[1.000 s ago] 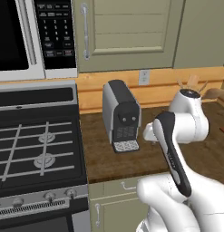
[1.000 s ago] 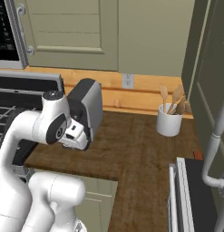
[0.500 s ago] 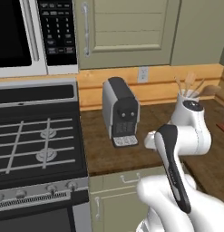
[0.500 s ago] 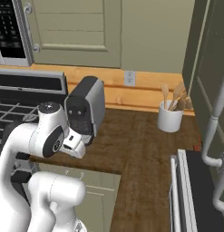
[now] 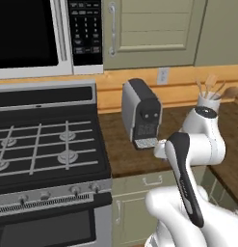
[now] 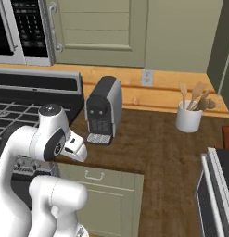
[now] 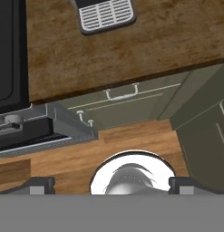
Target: Take a straw from the drawer in front and place it inside the glass cup on the dining counter.
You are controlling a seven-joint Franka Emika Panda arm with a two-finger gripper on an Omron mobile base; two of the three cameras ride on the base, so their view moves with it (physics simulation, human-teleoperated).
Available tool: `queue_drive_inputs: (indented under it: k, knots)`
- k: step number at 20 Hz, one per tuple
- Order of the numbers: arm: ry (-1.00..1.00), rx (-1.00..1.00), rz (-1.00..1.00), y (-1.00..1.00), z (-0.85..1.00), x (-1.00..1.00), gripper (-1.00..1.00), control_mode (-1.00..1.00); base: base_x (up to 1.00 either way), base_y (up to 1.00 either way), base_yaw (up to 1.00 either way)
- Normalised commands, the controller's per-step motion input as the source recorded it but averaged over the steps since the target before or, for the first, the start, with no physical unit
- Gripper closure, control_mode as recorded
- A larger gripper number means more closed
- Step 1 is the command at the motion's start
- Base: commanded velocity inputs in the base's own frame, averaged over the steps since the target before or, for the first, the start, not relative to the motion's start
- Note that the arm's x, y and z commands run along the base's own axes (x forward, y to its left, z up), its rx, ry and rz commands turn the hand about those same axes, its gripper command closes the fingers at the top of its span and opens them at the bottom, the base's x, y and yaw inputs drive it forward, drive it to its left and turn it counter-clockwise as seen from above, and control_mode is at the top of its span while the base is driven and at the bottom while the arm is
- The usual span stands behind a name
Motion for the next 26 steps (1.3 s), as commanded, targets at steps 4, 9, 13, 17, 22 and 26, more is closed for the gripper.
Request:
queue_drive_inputs:
  k: [4,9,13,17,22,26]
  knots:
    - [0.0,0.0,0.0,0.0,0.0,0.0,-1.0,1.0,-0.14,0.54,0.05]
    - [0.0,0.0,0.0,0.0,0.0,0.0,-1.0,1.0,-0.23,0.41,0.13]
    - [0.0,0.0,0.0,0.0,0.0,0.0,-1.0,1.0,-0.15,0.43,0.13]
    - [0.0,0.0,0.0,0.0,0.0,0.0,-1.0,1.0,-0.13,0.45,0.05]
    - [0.0,0.0,0.0,0.0,0.0,0.0,-1.0,1.0,-0.31,0.38,0.0]
    - [0.0,0.0,0.0,0.0,0.0,0.0,-1.0,1.0,-0.39,0.36,0.0]
